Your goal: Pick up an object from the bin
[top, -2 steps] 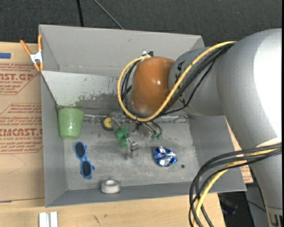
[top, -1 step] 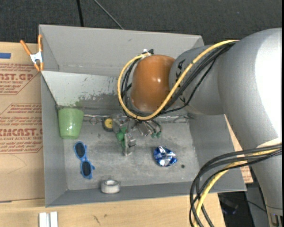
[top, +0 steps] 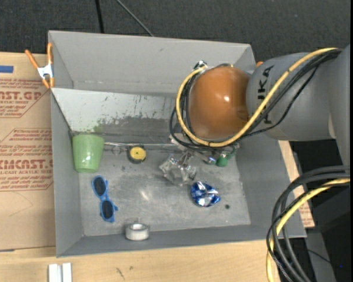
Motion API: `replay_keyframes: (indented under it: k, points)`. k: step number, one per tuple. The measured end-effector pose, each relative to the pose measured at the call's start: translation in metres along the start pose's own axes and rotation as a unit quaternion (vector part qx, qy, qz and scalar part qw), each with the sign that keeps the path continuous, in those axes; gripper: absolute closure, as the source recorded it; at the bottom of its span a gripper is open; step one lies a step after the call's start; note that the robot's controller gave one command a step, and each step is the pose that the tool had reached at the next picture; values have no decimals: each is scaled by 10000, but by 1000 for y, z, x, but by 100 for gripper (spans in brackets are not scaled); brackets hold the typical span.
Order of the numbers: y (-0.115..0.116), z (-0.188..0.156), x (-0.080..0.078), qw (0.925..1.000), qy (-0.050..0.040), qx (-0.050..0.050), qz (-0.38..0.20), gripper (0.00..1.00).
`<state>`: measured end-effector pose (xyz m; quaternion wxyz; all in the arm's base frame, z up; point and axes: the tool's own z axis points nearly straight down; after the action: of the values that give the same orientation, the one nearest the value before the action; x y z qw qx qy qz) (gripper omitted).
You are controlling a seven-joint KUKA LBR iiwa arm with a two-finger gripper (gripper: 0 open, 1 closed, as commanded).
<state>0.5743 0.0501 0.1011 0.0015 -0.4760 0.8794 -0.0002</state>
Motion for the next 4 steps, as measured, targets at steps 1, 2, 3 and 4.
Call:
replay_keyframes:
  k: [1, 2, 3, 4]
  points:
    - [36, -34, -16, 9799, -10, -11, 1994, 100]
    - [31, -66, 18, 9966, 2, -1, 826, 100]
    - [70, -16, 38, 9953, 29, -40, 970, 100]
    - [67, -19, 37, 9952, 6, -15, 975, 0]
